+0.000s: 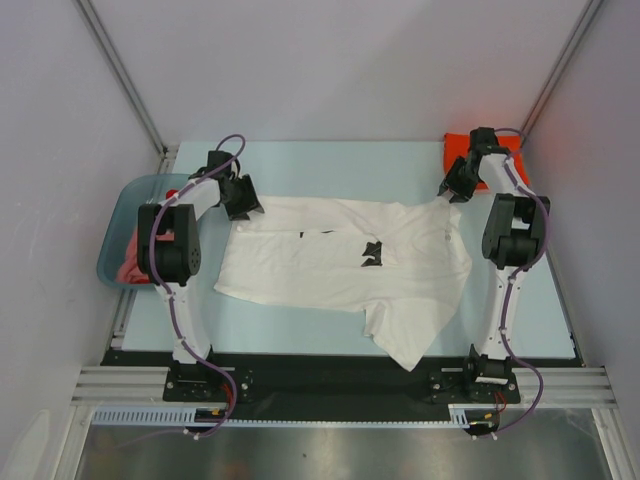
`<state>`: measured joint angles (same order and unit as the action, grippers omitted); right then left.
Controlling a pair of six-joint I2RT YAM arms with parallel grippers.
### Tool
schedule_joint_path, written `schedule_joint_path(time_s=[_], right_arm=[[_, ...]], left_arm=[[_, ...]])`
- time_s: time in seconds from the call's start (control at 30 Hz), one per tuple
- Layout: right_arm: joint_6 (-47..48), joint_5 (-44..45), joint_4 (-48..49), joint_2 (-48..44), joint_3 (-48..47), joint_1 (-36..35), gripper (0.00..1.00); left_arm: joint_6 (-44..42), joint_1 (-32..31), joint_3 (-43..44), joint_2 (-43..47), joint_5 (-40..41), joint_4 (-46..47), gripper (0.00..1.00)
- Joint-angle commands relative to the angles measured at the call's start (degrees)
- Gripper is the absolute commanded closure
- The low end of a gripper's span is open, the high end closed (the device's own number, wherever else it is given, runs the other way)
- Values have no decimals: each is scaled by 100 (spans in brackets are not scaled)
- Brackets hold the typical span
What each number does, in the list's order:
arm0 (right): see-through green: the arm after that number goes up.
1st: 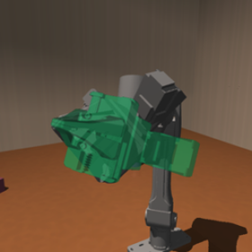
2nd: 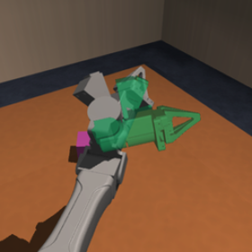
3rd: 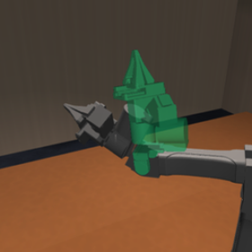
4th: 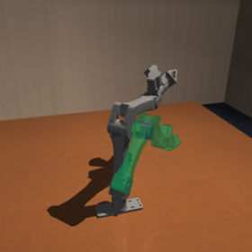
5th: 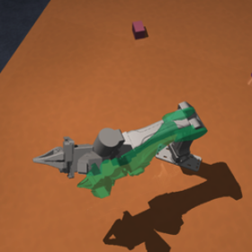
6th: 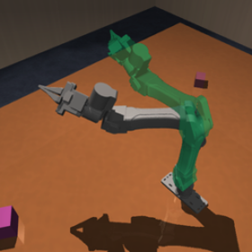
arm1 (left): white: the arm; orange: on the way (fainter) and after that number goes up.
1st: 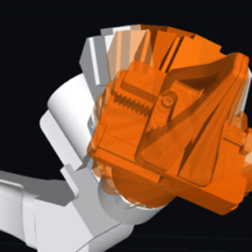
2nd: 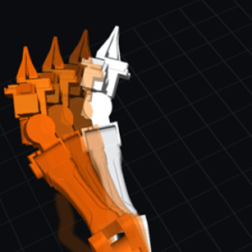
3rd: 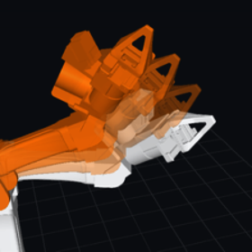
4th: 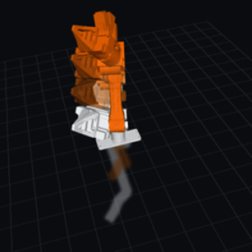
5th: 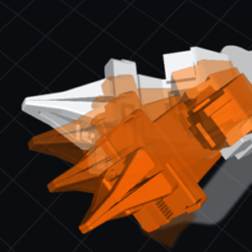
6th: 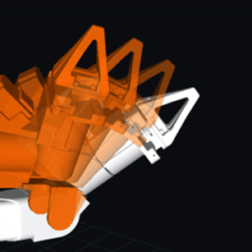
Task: Fold and stack the t-shirts
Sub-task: Fold the tshirt
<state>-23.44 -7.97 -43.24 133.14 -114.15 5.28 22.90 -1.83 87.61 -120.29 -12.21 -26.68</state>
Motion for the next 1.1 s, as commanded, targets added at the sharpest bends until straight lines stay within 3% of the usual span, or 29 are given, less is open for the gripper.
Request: schedule_joint_path(time_s=[0.0, 0.1, 0.13, 0.17, 0.27, 0.53, 0.67, 0.73, 0.83, 0.97, 1.07], right_arm=[[-20, -56, 0, 124, -248, 35, 54], [-230, -56, 26, 159, -187, 122, 62], [-266, -82, 87, 133, -135, 149, 67], [-292, -108, 132, 72, 5, 175, 80], [-301, 67, 779, -402, 680, 272, 92], [-678, 287, 1898, -1229, 1966, 553, 97], [-802, 173, 2373, -1265, 2283, 615, 91], [-776, 94, 2312, -1186, 2126, 632, 80], [-557, -11, 2022, -1089, 1828, 694, 72], [-188, 233, 936, -1167, 1388, 755, 56], [6, 498, 318, -1571, 1377, 755, 50]], left_arm=[[-92, 33, 116, -65, -45, 66, 44], [-92, 33, 116, -91, -45, 75, 44], [-92, 33, 124, -100, -36, 66, 44], [-110, 33, 133, -109, -10, 14, 45], [-110, 42, 116, -135, 61, -4, 44], [-101, 42, 45, -205, 69, 40, 44], [-127, 42, 89, -240, 69, 40, 44], [-145, 42, 150, -241, 69, 13, 44], [-171, 33, 203, -144, 69, -39, 44], [-259, -2, 291, 119, 96, -153, 44], [-347, -133, 291, 453, 87, -259, 42]])
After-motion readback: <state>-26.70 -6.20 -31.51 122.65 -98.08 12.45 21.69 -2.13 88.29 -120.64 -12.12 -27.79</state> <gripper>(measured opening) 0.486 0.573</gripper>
